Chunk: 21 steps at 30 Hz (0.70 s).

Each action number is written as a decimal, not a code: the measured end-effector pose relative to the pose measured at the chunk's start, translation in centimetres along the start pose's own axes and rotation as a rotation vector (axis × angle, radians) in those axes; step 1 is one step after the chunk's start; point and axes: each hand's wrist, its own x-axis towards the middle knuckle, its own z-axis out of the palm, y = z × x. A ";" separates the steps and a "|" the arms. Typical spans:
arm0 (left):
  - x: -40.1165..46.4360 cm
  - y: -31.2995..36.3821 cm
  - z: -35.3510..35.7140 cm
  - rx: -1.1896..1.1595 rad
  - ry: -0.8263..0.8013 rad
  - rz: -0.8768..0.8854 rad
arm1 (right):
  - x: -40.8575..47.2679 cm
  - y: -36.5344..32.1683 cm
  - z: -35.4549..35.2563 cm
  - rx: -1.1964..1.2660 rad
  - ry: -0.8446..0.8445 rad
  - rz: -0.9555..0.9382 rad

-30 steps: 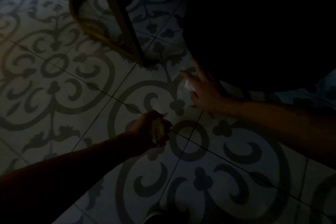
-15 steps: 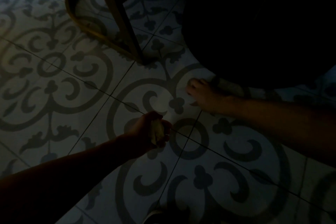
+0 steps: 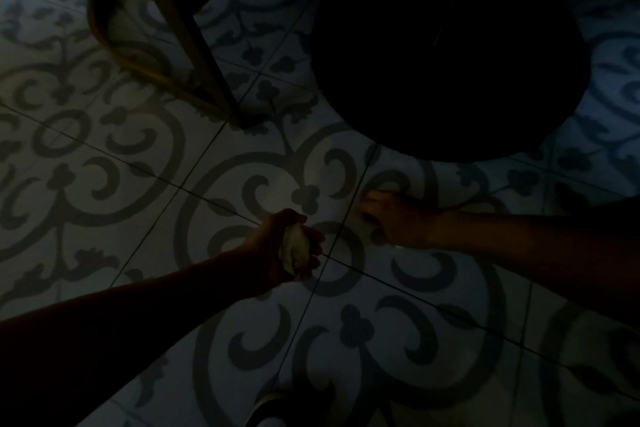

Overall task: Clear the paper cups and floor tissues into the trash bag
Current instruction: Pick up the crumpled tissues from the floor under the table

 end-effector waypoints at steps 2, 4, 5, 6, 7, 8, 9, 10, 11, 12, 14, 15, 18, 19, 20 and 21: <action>0.0 -0.1 0.4 -0.009 -0.045 0.001 | -0.9 -0.1 -0.9 0.036 -0.064 0.045; 0.1 -0.2 0.9 -0.012 -0.075 0.002 | -1.8 -0.3 -1.5 0.061 -0.090 0.099; 0.2 -0.2 1.2 -0.012 -0.077 0.007 | -2.1 -0.3 -1.6 0.077 -0.089 0.132; 0.2 -0.1 1.4 -0.012 -0.075 0.015 | -2.4 -0.3 -1.6 0.093 -0.081 0.162; 0.3 -0.1 1.5 -0.008 -0.079 0.021 | -2.6 -0.4 -1.7 0.110 -0.065 0.181; 0.4 -0.1 1.7 0.005 -0.089 0.027 | -2.8 -0.3 -1.6 0.148 -0.028 0.190; 0.5 0.0 1.9 0.022 -0.092 0.029 | -2.9 -0.3 -1.6 0.213 0.032 0.193; 0.5 0.0 2.0 0.042 -0.088 0.028 | -2.9 -0.1 -1.6 0.288 0.090 0.202; 0.6 0.0 2.1 0.061 -0.085 0.028 | -2.9 -0.1 -1.7 0.356 0.129 0.213; 0.7 0.1 2.2 0.077 -0.084 0.034 | -2.9 0.0 -1.6 0.421 0.157 0.227; 0.6 0.1 2.3 0.089 -0.085 0.043 | -2.7 0.0 -1.5 0.539 0.164 0.287; 0.8 0.0 2.3 0.080 -0.086 0.039 | -2.7 0.0 -1.5 0.571 0.153 0.326; 1.4 -0.1 2.1 0.057 -0.057 0.034 | -2.7 -0.6 -2.0 0.639 0.097 0.414; 1.6 -0.2 2.0 0.058 -0.031 0.032 | -2.7 -1.0 -2.1 0.662 0.096 0.438; 1.7 -0.2 1.9 0.056 -0.025 0.022 | -2.7 -1.3 -2.2 0.707 0.109 0.460; 1.7 -0.2 1.8 0.062 -0.031 0.032 | -2.9 -2.0 -2.3 0.763 0.129 0.484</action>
